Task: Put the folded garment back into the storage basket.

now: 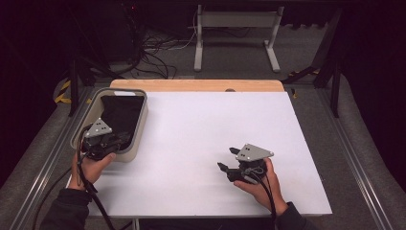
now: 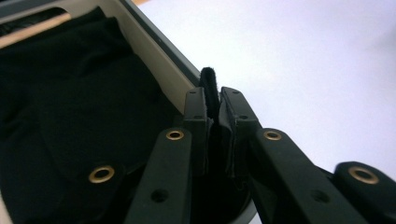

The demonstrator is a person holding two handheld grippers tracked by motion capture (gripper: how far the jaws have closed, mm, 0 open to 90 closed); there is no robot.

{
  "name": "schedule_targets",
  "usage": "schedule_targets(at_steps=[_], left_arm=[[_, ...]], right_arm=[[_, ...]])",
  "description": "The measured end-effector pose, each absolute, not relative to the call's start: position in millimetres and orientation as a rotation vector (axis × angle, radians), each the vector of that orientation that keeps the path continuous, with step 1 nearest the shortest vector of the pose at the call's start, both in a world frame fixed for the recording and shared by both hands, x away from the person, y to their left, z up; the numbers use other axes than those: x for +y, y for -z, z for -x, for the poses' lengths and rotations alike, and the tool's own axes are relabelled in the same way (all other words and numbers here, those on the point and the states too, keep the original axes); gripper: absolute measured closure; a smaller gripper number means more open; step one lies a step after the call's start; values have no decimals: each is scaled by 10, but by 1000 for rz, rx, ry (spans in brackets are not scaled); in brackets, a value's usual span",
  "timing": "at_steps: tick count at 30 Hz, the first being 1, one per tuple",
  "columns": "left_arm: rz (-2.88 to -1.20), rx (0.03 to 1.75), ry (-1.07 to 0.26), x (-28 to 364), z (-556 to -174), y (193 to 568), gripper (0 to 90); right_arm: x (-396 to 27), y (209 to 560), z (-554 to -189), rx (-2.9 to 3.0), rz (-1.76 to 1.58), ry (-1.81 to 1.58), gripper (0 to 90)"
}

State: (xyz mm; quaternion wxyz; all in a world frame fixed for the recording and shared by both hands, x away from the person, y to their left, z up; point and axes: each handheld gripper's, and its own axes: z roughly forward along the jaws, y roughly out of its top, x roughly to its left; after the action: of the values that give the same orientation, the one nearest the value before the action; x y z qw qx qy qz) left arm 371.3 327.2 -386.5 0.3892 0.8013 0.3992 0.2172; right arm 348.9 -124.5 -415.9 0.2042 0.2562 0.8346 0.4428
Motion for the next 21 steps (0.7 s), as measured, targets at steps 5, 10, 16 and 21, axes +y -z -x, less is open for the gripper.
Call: schedule_targets(at_steps=[5, 10, 16, 21], left_arm=[[-2085, 1054, -532, 3295, -3760, 3925, 866], [-2089, 1046, -539, 3279, -3746, 3911, 877], [-2048, 1028, -585, 3277, -3695, 3842, 877], [-1960, 1010, -633, 3282, -3651, 3784, 753]], right_arm=[[-1265, 4178, -3486, 2336, -718, -1230, 350], [-1306, 4188, -3480, 2333, -730, -1223, 350], [-1360, 4169, -3453, 2300, -734, -1239, 346], [-1422, 4148, -3440, 2259, -751, -1262, 328]])
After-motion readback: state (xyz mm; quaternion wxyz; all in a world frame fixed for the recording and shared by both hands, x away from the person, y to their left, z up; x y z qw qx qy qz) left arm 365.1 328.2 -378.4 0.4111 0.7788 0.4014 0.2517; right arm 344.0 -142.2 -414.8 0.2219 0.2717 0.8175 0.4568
